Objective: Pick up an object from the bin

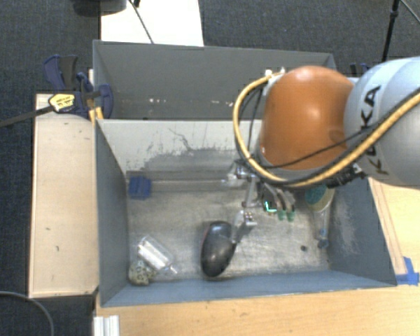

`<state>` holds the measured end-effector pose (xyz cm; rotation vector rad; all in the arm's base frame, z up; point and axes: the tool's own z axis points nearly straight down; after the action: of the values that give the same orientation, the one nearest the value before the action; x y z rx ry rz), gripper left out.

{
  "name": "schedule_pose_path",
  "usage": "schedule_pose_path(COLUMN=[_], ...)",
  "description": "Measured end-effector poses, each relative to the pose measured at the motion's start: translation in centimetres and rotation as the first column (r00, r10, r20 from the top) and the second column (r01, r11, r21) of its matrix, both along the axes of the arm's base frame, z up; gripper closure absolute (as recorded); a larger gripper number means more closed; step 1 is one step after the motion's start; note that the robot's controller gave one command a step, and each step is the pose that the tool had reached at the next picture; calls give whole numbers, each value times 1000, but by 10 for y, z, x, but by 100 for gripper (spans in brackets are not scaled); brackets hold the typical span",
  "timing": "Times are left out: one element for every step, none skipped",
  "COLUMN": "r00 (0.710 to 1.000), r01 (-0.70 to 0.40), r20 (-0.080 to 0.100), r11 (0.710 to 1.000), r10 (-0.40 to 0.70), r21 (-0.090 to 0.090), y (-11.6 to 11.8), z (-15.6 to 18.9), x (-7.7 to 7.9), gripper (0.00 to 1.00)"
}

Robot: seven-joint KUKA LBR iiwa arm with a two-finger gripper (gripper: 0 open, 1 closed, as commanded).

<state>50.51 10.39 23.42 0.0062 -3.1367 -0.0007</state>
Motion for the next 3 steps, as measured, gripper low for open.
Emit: schedule_pose_path(r00=[987, 988, 980], r01=[-158, -153, -197], r20=[5, 9, 17], r11=[987, 988, 980], r10=[158, 153, 197], r21=[0, 0, -1], y=[-29, -28, -38], z=[-159, -155, 0], x=[-2, -1, 5], gripper=[0, 100, 100])
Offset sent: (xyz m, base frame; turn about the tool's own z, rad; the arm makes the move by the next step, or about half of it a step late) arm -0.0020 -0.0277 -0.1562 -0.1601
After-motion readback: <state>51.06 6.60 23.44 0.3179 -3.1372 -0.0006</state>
